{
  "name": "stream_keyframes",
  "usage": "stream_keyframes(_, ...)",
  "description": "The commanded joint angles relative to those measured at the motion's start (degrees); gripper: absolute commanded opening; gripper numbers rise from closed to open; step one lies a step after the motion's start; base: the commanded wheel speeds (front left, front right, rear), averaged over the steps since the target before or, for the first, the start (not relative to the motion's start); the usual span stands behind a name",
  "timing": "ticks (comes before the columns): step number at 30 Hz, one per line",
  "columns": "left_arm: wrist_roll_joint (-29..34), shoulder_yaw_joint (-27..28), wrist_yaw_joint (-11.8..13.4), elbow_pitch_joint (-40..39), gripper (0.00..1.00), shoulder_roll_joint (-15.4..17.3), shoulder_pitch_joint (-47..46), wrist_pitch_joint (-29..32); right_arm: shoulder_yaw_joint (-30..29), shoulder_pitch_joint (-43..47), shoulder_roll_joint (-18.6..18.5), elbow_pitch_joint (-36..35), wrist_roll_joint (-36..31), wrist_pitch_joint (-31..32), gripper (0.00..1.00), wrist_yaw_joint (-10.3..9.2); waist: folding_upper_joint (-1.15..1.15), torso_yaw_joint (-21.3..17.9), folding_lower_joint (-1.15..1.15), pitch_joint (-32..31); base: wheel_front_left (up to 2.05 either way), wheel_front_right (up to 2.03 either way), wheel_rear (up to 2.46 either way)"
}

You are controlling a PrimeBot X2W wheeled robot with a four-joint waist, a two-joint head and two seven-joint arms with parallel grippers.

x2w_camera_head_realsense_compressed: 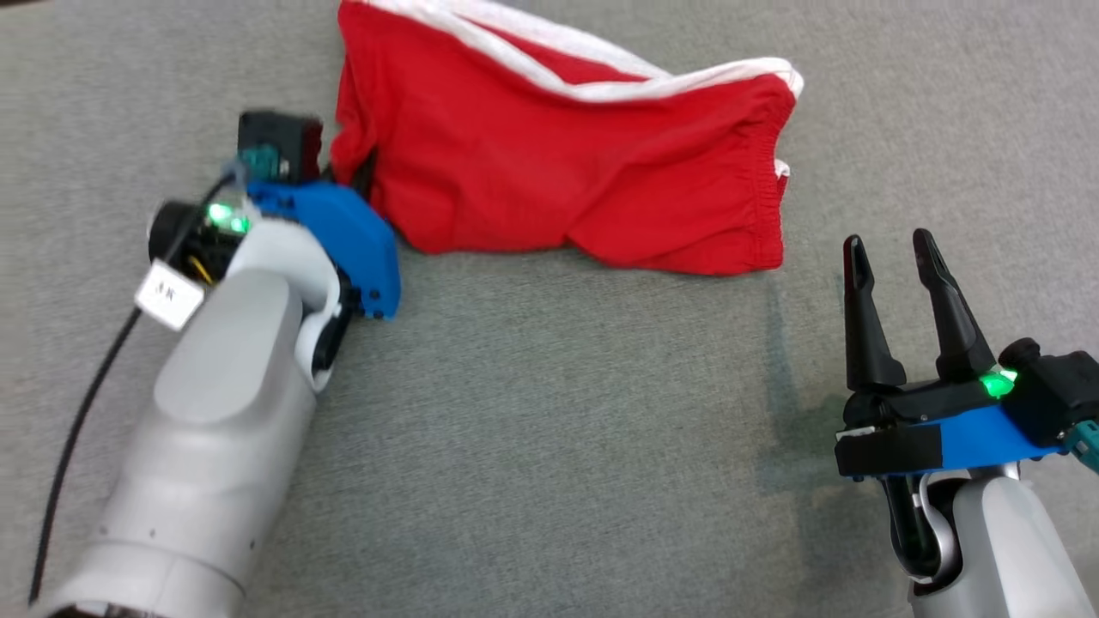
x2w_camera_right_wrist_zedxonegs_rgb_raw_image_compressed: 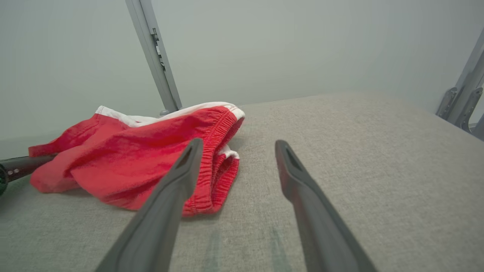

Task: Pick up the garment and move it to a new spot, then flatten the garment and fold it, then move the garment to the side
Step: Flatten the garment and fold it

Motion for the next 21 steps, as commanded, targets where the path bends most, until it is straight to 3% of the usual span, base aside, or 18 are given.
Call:
stream_keyframes(1,-0.94,0.82,1.07,-0.77,0.0,0.47,4.0,-1.9,-0.32,0.77,-0.09,0.08,-0.49,-0.31,1.0,0.0,-0.01,0.95,-0.01,-0.93,0.0,0.0,0.0)
stream_keyframes(7,-3.69,2.82,3.97,-9.59,0.0,0.55,15.57,-6.52,-1.09,2.67,-0.94,-0.19,-0.97,0.87,1.0,0.0,-0.01,4.74,-0.01,-4.14,0.0,0.0,0.0)
stream_keyframes(15,-6.42,4.09,8.07,-25.65,0.01,1.33,28.74,-5.39,-2.24,4.98,-1.71,-2.64,-1.57,3.25,1.0,0.0,-0.01,8.21,-0.01,-6.22,0.0,0.0,0.0)
stream_keyframes(16,-6.63,4.02,8.41,-27.07,0.43,1.33,29.79,-5.13,-2.33,5.18,-1.75,-2.89,-1.58,3.56,1.0,0.0,-0.01,8.4,-0.01,-6.49,0.0,0.0,0.0)
stream_keyframes(17,-6.63,4.02,8.41,-27.07,0.43,1.33,29.79,-5.13,-2.33,5.18,-1.75,-2.89,-1.58,3.56,1.0,0.0,-0.01,8.4,-0.01,-6.49,0.0,0.0,0.0)
stream_keyframes(18,-6.45,4.18,8.89,-28.88,1.0,1.5,30.49,-5.81,-2.39,5.32,-1.84,-3.27,-1.66,4.03,1.0,0.0,-0.01,8.51,-0.01,-6.66,0.0,0.0,0.0)
stream_keyframes(21,-5.58,5.13,10.62,-33.02,1.0,2.08,32.51,-8.64,-2.62,5.77,-2.03,-4.39,-1.8,5.12,1.0,0.0,-0.01,8.66,-0.01,-7.46,0.0,0.0,0.0)
